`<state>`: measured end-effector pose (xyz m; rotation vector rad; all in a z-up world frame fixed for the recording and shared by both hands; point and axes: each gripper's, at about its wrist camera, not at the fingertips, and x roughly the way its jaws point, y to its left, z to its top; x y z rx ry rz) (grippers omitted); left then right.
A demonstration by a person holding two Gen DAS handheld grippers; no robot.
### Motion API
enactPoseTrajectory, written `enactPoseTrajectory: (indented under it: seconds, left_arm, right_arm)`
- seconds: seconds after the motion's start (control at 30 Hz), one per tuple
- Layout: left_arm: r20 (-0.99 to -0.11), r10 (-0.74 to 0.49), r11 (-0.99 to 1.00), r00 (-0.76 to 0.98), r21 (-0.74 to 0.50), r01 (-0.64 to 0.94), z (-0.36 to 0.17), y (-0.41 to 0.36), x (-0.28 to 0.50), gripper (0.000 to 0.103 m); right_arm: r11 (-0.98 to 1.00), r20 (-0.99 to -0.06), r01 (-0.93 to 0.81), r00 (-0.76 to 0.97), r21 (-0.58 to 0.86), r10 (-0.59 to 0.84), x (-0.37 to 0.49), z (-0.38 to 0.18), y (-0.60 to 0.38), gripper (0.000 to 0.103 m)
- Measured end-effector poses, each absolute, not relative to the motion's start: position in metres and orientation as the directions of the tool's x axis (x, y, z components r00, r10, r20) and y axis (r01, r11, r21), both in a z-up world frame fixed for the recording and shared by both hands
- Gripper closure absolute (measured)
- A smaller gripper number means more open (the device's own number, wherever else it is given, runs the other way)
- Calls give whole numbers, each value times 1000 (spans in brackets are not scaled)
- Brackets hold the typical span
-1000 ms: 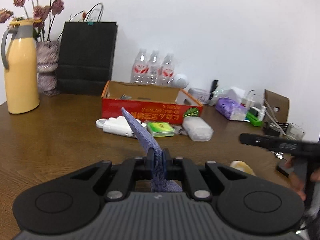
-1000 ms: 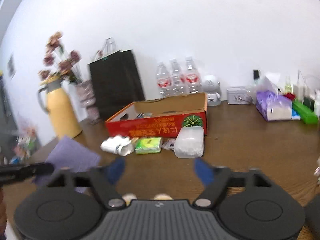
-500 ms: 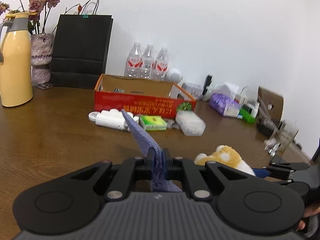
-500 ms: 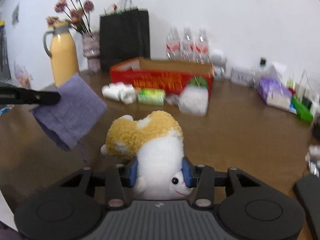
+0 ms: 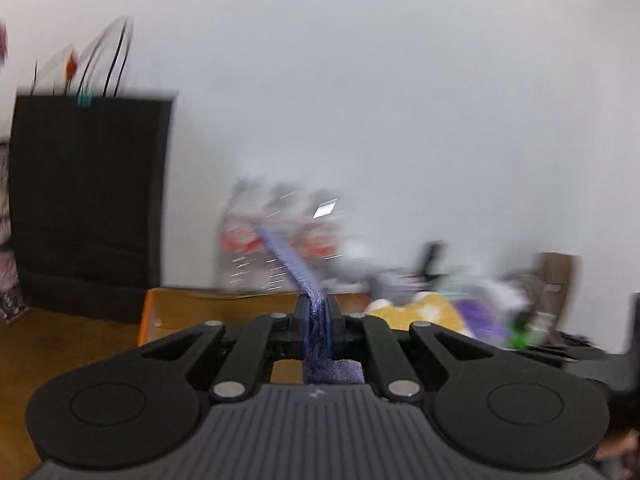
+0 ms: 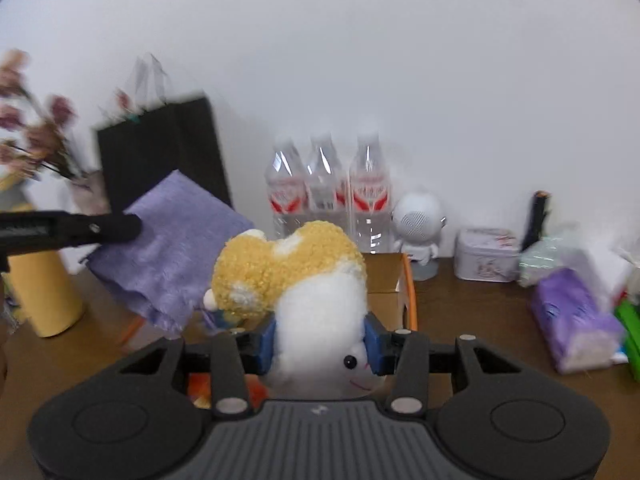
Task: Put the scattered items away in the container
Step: 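Carry pouch and sheep into the box and open both grippers, then withdraw both grippers from the box back over the table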
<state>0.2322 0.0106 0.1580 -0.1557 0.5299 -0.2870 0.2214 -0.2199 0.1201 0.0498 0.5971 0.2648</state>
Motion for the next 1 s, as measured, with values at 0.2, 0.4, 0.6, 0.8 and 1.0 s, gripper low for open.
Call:
enactPoseTrajectory:
  seconds: [0.2, 0.4, 0.6, 0.8, 1.0]
  left_arm:
    - [-744, -220, 975, 631, -189, 116, 69, 11, 365, 94]
    - [-820, -98, 994, 563, -110, 13, 44, 13, 383, 11]
    - [-823, -85, 996, 561, -93, 14, 93, 17, 363, 0]
    - [-841, 74, 997, 536, 81, -11, 125, 11, 335, 0]
    - [-849, 74, 996, 524, 86, 0, 139, -2, 275, 0]
  right_arm:
    - [988, -712, -130, 686, 78, 147, 348, 65, -187, 60]
    - [993, -824, -112, 561, 24, 83, 396, 25, -171, 49]
    - [986, -818, -160, 562, 36, 121, 383, 62, -168, 20]
    - [970, -886, -220, 423, 105, 192, 357, 91, -176, 8]
    - [972, -889, -213, 419, 102, 185, 300, 116, -183, 8]
